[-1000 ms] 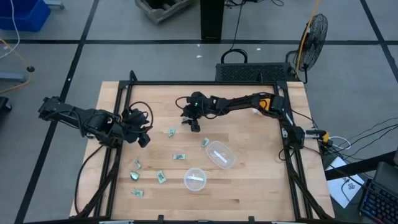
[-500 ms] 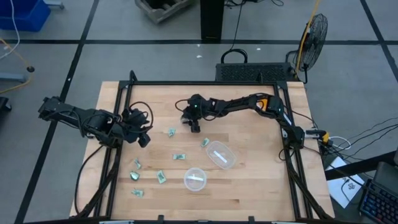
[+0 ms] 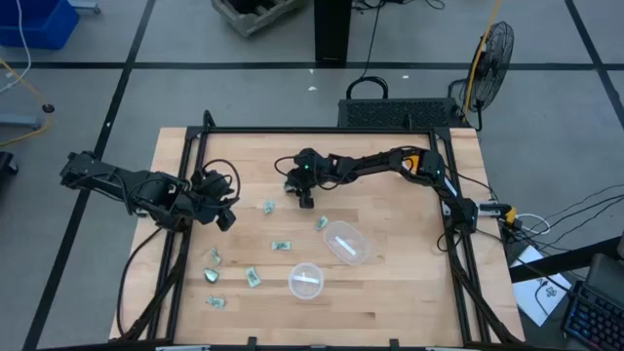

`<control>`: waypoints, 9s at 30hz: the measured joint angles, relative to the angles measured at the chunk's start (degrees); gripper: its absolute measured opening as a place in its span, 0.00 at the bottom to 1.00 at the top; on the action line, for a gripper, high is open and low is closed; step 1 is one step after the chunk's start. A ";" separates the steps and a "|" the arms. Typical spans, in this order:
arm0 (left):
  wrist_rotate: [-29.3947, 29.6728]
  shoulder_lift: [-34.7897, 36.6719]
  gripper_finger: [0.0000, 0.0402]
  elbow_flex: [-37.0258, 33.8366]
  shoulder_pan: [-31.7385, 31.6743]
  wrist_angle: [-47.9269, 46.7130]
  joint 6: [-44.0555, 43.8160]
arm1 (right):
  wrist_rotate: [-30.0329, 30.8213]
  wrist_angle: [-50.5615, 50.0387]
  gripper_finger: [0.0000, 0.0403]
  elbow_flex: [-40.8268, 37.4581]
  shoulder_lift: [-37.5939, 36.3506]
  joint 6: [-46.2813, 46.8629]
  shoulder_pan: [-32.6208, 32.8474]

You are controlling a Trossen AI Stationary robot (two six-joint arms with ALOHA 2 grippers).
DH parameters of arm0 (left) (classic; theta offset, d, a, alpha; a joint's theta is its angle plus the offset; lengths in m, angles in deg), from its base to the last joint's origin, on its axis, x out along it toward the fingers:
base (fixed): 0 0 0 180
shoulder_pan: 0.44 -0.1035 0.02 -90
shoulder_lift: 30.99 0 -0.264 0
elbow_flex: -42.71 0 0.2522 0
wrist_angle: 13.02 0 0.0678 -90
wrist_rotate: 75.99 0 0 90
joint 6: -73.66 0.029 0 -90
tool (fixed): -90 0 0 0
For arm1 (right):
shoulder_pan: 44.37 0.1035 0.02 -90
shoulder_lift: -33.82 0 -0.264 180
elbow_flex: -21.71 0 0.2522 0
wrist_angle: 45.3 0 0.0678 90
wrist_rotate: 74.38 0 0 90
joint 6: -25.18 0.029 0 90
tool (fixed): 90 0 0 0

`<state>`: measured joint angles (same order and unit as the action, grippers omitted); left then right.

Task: Pick and place items into bin
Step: Put the Stevia packet into the right transparent bin, then put the Stevia packet into the left transparent bin

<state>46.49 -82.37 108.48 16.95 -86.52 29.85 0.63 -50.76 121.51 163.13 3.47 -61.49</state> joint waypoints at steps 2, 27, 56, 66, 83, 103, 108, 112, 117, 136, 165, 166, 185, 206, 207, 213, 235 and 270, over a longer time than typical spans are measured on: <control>0.01 0.00 0.34 0.00 0.00 0.00 0.00 | 0.06 -0.01 0.23 0.00 0.00 0.00 -0.01; 0.58 -0.02 0.34 0.00 0.00 0.00 0.11 | 7.54 -16.73 0.00 -0.28 -11.37 5.19 4.06; 2.06 0.00 0.34 -0.04 -0.09 5.92 3.32 | 15.10 20.04 0.59 -8.11 0.86 2.56 4.37; 2.04 -0.02 0.34 -0.04 -0.08 6.43 5.18 | 15.00 19.74 0.50 -7.96 2.47 8.74 3.09; 1.94 -0.02 0.34 -0.04 -0.07 6.43 5.92 | 15.34 24.71 0.02 -8.11 2.69 13.59 2.65; 3.98 -0.02 0.34 -0.04 -0.07 6.45 6.54 | 14.63 -44.27 0.01 -8.09 -34.78 14.31 15.48; 4.03 -0.07 0.34 -0.04 -0.07 6.46 6.57 | 11.84 -42.36 0.01 -18.45 -43.55 18.82 20.38; 4.04 -0.11 0.34 -0.04 -0.07 6.47 6.77 | 11.71 -33.33 0.01 -29.73 -44.46 24.28 22.45; 4.05 -0.11 0.34 -0.04 -0.07 6.49 8.02 | 11.76 -30.50 0.01 -35.96 -44.48 25.76 22.64; 3.75 -0.13 0.34 -0.04 -0.06 6.71 7.04 | 5.85 -25.07 0.07 -36.48 -42.42 22.04 22.38; -23.20 -13.92 0.34 -4.50 3.18 7.50 -7.72 | 16.70 -6.28 0.35 -36.39 -54.81 9.88 22.34; -25.82 -15.68 0.34 -5.17 4.01 7.56 -7.76 | 16.68 -6.40 0.35 -36.39 -55.21 9.67 22.34; -40.37 -28.17 0.34 -6.29 11.57 5.17 10.30 | 16.68 -10.39 0.33 -36.41 -56.14 7.34 20.18; -36.94 -28.15 0.34 -11.86 20.68 1.48 10.49 | 16.63 -0.46 0.33 -42.12 -57.51 6.25 19.71; -36.87 -28.15 0.34 -12.66 20.68 2.21 10.51 | 16.64 -0.26 0.33 -42.12 -57.97 6.63 19.73; -32.16 -28.13 0.34 -16.56 20.52 7.28 11.19 | 16.53 0.55 0.33 -42.14 -59.62 7.74 19.74; -25.20 -28.18 0.34 -14.05 20.50 11.76 8.79 | 16.44 0.42 0.33 -42.12 -59.55 7.34 19.74; -19.13 -33.32 0.34 -15.32 20.63 28.98 31.18 | 16.42 0.06 0.33 -42.10 -59.56 7.32 19.74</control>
<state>27.36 -115.68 93.16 37.58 -57.55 61.03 17.05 -50.70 79.41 103.58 10.79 -41.75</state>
